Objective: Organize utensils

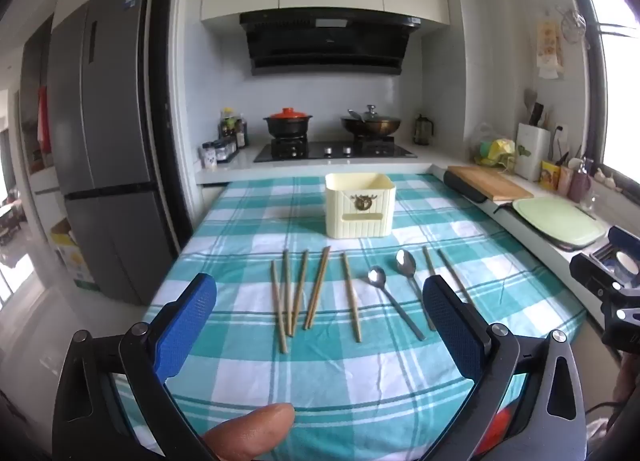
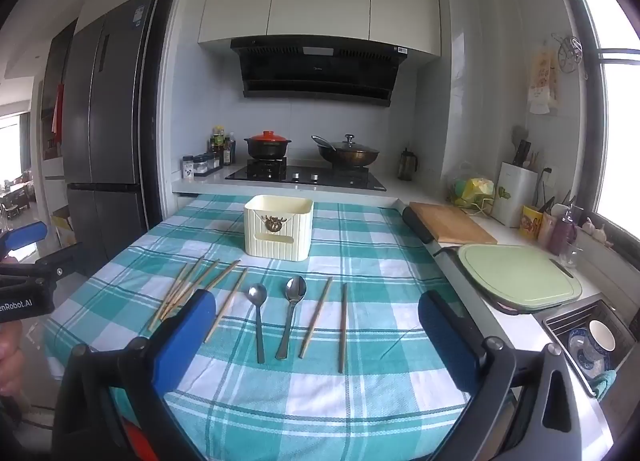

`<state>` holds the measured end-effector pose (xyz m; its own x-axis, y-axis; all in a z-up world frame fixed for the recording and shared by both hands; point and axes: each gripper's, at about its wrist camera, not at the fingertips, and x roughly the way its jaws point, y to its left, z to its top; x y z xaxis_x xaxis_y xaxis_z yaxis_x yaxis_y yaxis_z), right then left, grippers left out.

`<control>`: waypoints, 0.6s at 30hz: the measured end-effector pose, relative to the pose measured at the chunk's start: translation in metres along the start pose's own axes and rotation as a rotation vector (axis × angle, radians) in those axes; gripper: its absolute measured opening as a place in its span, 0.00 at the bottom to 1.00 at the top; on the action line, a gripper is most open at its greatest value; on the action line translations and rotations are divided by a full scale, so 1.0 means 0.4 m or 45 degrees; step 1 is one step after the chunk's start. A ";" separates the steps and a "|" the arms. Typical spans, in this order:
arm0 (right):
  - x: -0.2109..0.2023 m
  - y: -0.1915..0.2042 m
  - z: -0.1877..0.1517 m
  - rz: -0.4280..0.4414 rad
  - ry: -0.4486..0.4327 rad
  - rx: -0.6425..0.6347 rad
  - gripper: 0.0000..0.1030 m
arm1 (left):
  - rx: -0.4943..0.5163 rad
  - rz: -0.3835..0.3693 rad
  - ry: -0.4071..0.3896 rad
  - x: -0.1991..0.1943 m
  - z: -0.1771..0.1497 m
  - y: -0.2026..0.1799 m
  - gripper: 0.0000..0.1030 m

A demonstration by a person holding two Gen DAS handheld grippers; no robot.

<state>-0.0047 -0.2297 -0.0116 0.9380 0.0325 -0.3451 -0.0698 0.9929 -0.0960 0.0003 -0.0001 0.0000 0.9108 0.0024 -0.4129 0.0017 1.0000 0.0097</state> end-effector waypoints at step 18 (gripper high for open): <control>0.010 -0.011 0.002 0.020 0.018 0.010 1.00 | -0.006 -0.005 -0.001 0.009 -0.006 0.004 1.00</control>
<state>-0.0004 -0.2339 -0.0116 0.9318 0.0466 -0.3599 -0.0818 0.9932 -0.0831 0.0027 0.0014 -0.0036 0.9111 -0.0018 -0.4123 0.0035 1.0000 0.0033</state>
